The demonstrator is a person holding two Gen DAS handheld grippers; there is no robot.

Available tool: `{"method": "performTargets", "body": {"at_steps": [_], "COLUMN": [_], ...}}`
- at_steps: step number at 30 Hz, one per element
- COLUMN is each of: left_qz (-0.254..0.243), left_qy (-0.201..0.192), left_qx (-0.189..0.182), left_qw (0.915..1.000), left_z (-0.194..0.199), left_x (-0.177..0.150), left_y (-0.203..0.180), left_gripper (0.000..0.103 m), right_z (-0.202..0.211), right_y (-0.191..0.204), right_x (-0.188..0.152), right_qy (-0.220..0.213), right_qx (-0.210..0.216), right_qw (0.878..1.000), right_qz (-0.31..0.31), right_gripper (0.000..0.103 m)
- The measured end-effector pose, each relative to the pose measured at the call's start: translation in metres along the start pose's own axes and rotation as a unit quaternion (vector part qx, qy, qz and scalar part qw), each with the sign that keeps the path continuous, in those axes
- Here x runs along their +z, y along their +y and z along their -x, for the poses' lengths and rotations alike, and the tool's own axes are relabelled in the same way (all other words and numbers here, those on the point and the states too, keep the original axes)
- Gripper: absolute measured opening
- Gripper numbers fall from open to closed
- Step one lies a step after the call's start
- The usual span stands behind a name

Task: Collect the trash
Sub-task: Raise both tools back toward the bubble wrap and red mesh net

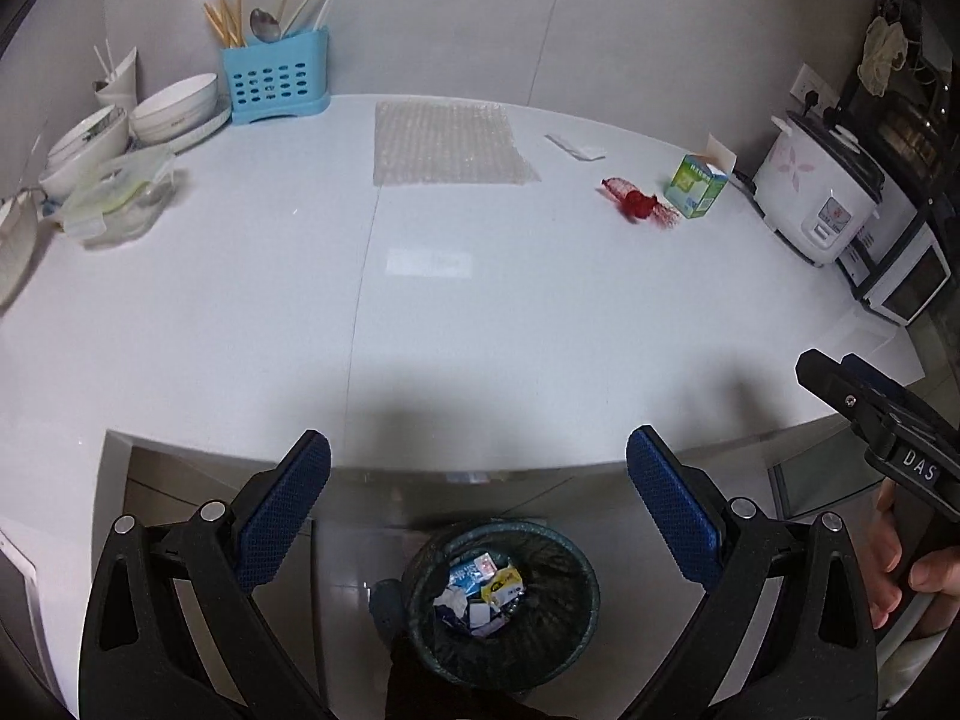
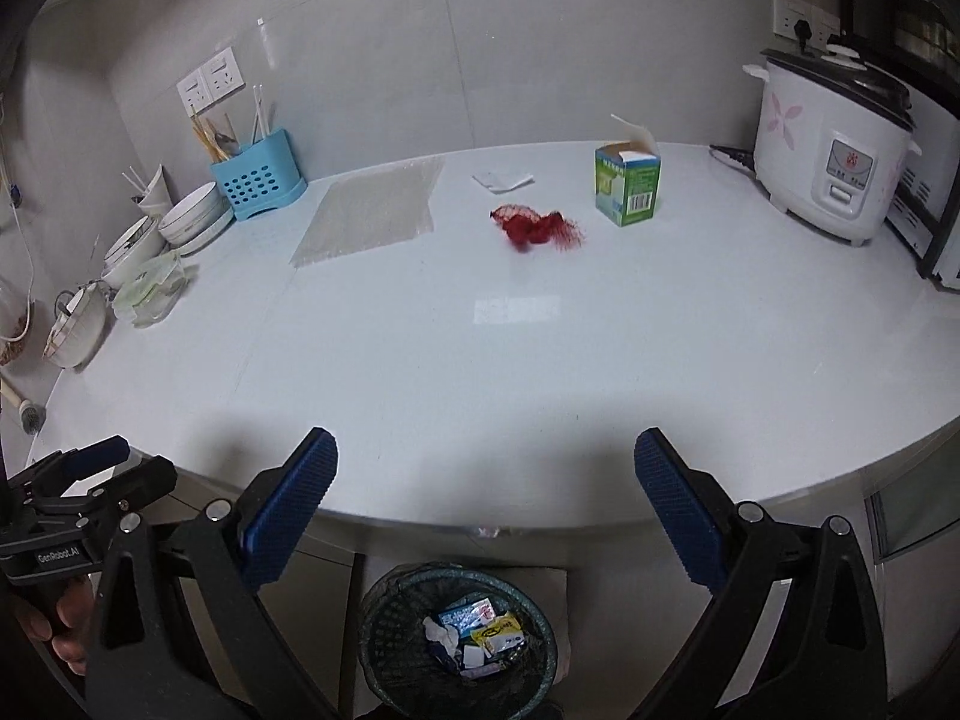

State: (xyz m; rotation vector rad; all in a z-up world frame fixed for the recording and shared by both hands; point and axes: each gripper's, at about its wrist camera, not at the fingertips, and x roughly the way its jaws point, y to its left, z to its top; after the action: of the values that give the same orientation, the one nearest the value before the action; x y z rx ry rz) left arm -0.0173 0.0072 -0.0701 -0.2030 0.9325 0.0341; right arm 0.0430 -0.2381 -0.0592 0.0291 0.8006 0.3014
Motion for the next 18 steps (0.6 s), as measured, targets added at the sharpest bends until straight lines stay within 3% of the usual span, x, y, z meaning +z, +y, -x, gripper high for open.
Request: {"method": "performTargets", "body": {"at_steps": [18], "left_qz": [-0.016], "left_qy": [-0.008], "left_qx": [0.003], "left_qw": [0.9998], "left_z": [-0.042], "left_x": [0.122], "left_y": [0.011], "left_gripper": [0.097], "right_z": [-0.036], "right_y": [-0.010], "right_x": [0.096], "right_qy": [-0.020], "right_qx": [-0.050], "right_qw": [0.998], "right_qz": [-0.014], "right_gripper": [0.095]}}
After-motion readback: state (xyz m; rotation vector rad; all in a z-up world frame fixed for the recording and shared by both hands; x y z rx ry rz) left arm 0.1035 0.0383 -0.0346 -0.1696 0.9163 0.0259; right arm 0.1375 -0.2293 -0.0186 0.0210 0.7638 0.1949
